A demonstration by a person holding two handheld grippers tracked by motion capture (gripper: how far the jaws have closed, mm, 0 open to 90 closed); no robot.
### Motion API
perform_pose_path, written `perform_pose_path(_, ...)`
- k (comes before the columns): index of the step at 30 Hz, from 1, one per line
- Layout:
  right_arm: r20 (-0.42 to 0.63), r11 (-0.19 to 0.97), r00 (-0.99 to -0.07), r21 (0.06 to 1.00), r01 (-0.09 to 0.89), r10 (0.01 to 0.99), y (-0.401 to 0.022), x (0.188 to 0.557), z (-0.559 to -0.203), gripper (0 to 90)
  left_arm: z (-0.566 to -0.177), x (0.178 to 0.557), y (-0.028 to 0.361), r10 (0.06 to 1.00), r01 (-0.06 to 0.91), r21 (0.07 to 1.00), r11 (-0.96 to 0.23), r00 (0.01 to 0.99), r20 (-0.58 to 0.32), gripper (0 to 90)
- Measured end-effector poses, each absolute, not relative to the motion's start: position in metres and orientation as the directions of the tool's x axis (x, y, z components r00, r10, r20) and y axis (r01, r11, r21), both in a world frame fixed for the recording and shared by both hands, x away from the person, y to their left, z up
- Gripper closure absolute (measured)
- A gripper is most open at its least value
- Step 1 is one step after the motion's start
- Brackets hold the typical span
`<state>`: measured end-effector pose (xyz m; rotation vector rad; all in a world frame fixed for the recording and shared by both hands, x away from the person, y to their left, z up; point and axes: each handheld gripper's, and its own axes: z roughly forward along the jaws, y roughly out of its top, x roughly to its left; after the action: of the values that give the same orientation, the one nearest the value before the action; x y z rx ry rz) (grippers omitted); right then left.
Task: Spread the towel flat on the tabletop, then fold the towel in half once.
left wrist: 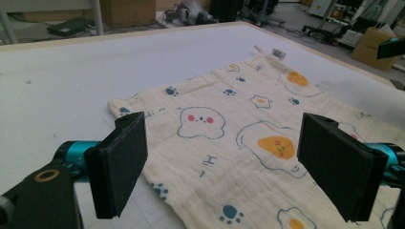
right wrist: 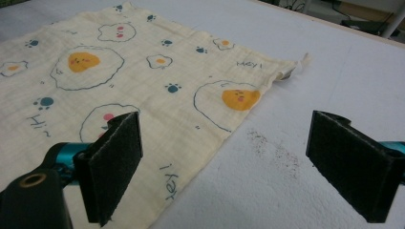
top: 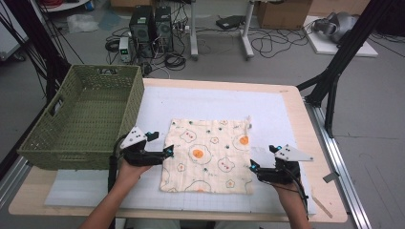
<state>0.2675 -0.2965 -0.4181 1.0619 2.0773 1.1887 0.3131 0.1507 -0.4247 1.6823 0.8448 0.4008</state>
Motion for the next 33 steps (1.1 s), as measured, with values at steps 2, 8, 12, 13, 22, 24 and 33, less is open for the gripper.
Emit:
perform_pose_path(2,-0.056,0.312,-0.559,0.874,0.373,0.827,-0.296,0.267,-0.418,11.5,-0.424,0.313,0.152,0.714,0.33,0.941,-0.077,0.677,-0.179,18.0)
perform_pose_path(8,-0.062,0.31,-0.55,0.875,0.371,0.833,-0.298,0.264,-0.418,11.5,-0.425,0.317,0.15,0.716,0.334,0.939,-0.077,0.675,-0.181,17.9)
perform_pose_path(12,-0.052,0.294,-0.536,0.879,0.376,0.842,-0.302,0.263,-0.417,11.5,-0.426,0.318,0.151,0.717,0.339,0.937,-0.081,0.673,-0.181,17.9)
perform_pose_path(13,-0.05,0.291,-0.535,0.88,0.375,0.843,-0.302,0.263,-0.417,11.5,-0.426,0.318,0.151,0.72,0.339,0.938,-0.075,0.669,-0.184,17.9)
perform_pose_path(22,-0.053,0.3,-0.539,0.874,0.382,0.841,-0.303,0.265,-0.42,11.5,-0.427,0.321,0.152,0.733,0.353,0.932,-0.082,0.655,-0.184,18.5)
perform_pose_path(24,-0.048,0.297,-0.541,0.875,0.383,0.839,-0.304,0.265,-0.421,11.5,-0.427,0.322,0.151,0.738,0.354,0.931,-0.088,0.651,-0.178,18.7)
perform_pose_path(33,-0.038,0.285,-0.544,0.881,0.377,0.838,-0.307,0.267,-0.418,11.5,-0.421,0.338,0.15,0.737,0.38,0.924,-0.042,0.636,-0.228,22.9)
